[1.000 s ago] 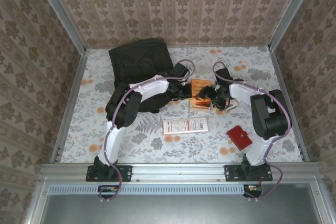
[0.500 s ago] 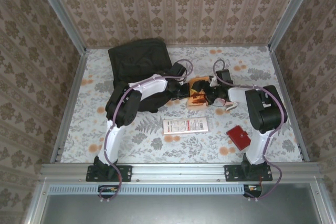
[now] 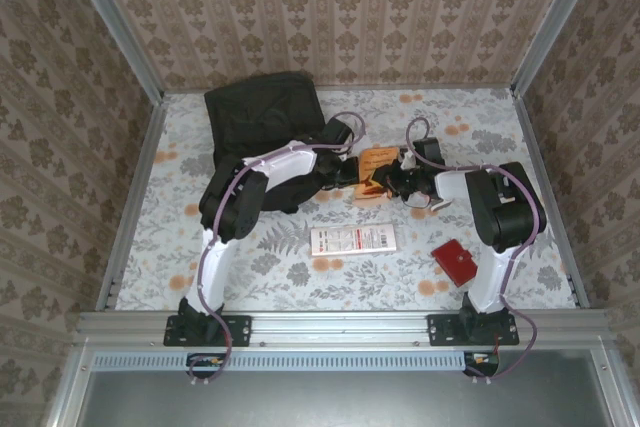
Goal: Pack books, pencil case, and school supplies into a backpack
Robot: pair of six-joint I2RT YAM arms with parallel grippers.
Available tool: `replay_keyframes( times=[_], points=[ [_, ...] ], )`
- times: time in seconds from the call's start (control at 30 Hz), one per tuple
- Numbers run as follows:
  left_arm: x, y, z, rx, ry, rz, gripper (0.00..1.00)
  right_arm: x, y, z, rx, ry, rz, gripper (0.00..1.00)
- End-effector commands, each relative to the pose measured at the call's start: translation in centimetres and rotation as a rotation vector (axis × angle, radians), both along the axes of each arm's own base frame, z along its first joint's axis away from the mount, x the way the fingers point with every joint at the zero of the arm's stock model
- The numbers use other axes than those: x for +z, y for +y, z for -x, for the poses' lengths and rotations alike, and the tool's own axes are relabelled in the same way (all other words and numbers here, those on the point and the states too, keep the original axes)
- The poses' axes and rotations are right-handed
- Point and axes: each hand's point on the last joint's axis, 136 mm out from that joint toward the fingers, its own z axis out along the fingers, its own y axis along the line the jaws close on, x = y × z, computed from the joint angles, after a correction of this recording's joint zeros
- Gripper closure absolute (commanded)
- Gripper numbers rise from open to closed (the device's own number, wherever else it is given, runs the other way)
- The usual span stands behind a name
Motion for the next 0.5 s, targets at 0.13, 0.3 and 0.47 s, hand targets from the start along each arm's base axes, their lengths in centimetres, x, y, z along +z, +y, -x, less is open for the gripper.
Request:
replay_keyframes(
  times=[0.13,0.3,0.47],
  points=[
    [6.6,2.0,2.1,-0.085,-0.088,-0.06,0.75,2.0,-1.4,2.4,0.024,-0.026,0.144,1.0],
    [12.4,4.2,2.0,-0.126,-0.164,-0.01,0.61,6.8,0.6,4.0,0.137,-0.176,0.03,1.0],
    [16.1,7.1,0.9,-0.132,-0.181,0.134,0.39,13.8,4.3,6.6,0.298,-0.395,-0.141,1.0]
  ],
)
